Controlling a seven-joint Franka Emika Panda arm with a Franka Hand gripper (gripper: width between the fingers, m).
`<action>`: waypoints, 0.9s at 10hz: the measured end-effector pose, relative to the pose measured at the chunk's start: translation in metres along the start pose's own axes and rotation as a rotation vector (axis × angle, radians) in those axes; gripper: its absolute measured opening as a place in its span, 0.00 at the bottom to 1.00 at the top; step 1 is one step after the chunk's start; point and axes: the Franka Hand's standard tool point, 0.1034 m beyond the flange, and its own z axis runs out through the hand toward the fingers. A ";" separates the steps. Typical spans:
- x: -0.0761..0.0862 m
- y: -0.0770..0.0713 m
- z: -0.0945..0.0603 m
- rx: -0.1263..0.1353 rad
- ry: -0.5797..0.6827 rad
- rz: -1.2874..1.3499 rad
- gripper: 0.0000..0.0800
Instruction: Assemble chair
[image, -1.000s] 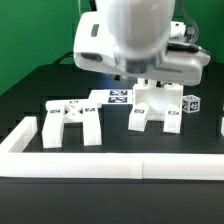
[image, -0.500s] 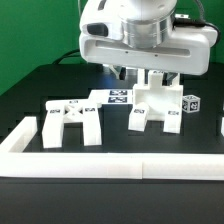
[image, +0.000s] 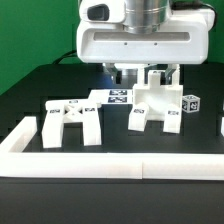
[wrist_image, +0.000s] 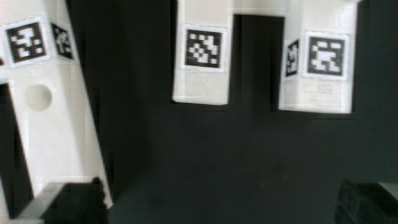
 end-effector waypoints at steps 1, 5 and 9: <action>-0.001 0.009 0.005 -0.002 0.023 -0.077 0.81; -0.001 0.018 0.011 -0.003 0.033 -0.080 0.81; -0.007 0.037 0.023 -0.026 0.116 -0.152 0.81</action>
Offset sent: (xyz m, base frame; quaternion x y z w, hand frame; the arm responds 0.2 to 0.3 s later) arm 0.0000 0.0000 0.0000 0.0000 0.0650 0.0000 0.9979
